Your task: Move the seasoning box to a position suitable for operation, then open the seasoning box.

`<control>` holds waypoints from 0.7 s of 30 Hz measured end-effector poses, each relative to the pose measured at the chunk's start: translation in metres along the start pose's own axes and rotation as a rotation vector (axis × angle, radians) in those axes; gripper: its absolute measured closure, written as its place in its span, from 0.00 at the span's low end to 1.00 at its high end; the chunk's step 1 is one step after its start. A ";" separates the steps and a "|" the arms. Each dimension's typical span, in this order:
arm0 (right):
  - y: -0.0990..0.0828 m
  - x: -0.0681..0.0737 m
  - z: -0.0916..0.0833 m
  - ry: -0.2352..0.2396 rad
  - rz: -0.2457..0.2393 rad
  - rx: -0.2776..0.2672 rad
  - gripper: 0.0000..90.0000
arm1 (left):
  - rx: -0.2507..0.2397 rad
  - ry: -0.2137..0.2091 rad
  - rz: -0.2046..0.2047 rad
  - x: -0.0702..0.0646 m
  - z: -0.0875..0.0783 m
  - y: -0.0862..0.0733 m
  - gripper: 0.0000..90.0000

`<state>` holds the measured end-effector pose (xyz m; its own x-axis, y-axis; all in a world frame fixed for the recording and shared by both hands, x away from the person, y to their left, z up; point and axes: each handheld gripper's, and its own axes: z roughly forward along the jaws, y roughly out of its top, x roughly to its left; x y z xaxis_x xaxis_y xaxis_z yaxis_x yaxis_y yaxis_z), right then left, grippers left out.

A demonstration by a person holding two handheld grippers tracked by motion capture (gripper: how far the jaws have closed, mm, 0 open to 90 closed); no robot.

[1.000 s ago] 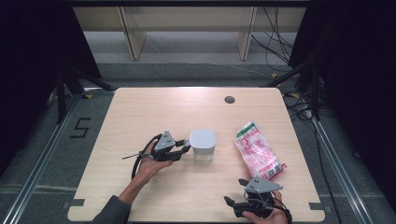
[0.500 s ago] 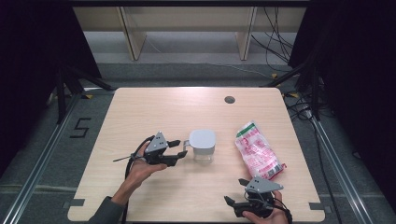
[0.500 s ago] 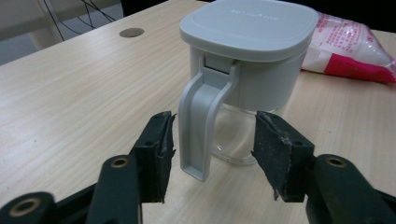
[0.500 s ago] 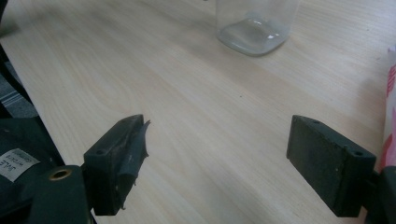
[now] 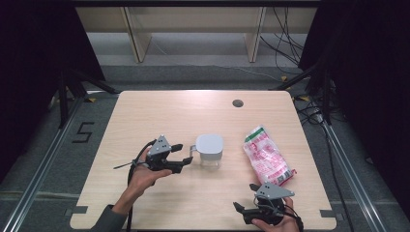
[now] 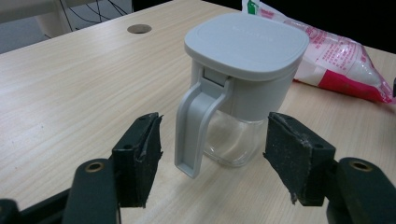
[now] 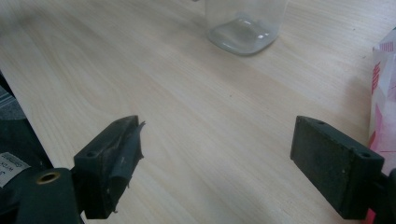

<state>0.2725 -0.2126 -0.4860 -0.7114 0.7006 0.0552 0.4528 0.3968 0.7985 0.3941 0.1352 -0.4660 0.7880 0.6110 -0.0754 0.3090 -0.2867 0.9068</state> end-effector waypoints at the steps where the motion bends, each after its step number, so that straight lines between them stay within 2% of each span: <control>1: 0.000 0.000 0.000 0.001 -0.001 -0.003 0.19 | -0.005 0.006 0.000 -0.001 -0.001 0.002 0.39; 4: 0.000 -0.001 -0.001 0.007 -0.006 -0.010 0.19 | -0.020 0.017 0.001 -0.003 -0.004 0.005 0.41; 5: 0.000 -0.001 -0.001 -0.001 -0.004 -0.013 0.19 | -0.028 0.007 0.023 -0.001 -0.004 0.006 0.42; 6: 0.000 -0.001 -0.001 -0.004 -0.008 -0.016 0.19 | -0.030 0.014 -0.001 -0.003 -0.005 0.006 0.43; 8: 0.000 -0.001 -0.001 0.002 -0.001 -0.008 0.19 | -0.035 0.005 0.009 -0.002 -0.005 0.007 0.45; 10: 0.000 0.000 0.000 0.001 -0.019 -0.005 0.20 | -0.032 0.008 0.010 -0.003 -0.006 0.007 0.48; 12: 0.000 0.003 -0.002 -0.012 0.018 0.012 0.20 | -0.035 0.003 0.010 -0.004 -0.006 0.008 0.49; 13: 0.001 0.001 0.000 -0.002 -0.009 0.003 0.20 | -0.040 -0.009 0.014 -0.004 -0.006 0.009 0.50; 14: 0.000 0.003 -0.001 -0.015 0.010 0.006 0.20 | -0.044 -0.004 0.002 -0.005 -0.007 0.009 0.54; 15: 0.001 0.002 -0.001 -0.014 0.007 0.009 0.20 | -0.048 -0.005 0.017 -0.004 -0.007 0.010 0.56; 16: 0.001 0.000 0.000 -0.019 -0.008 0.003 0.20 | -0.053 -0.022 0.022 -0.002 -0.007 0.011 0.63; 18: 0.001 -0.001 0.001 -0.026 -0.014 -0.008 0.21 | -0.070 -0.026 0.021 -0.002 -0.008 0.012 0.65; 19: 0.001 -0.001 0.001 -0.015 -0.007 0.000 0.21 | -0.070 -0.030 0.022 -0.002 -0.008 0.012 0.68; 20: 0.001 0.000 0.001 -0.024 0.000 0.003 0.22 | -0.068 -0.032 0.022 -0.002 -0.007 0.012 0.71; 21: 0.000 0.000 0.001 -0.028 -0.004 0.010 0.22 | -0.071 -0.030 0.022 -0.002 -0.007 0.012 0.78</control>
<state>0.2734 -0.2122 -0.4862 -0.6978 0.7155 0.0347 0.4551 0.4054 0.7928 0.3928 0.1358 -0.4522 0.8103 0.5822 -0.0668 0.2537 -0.2458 0.9355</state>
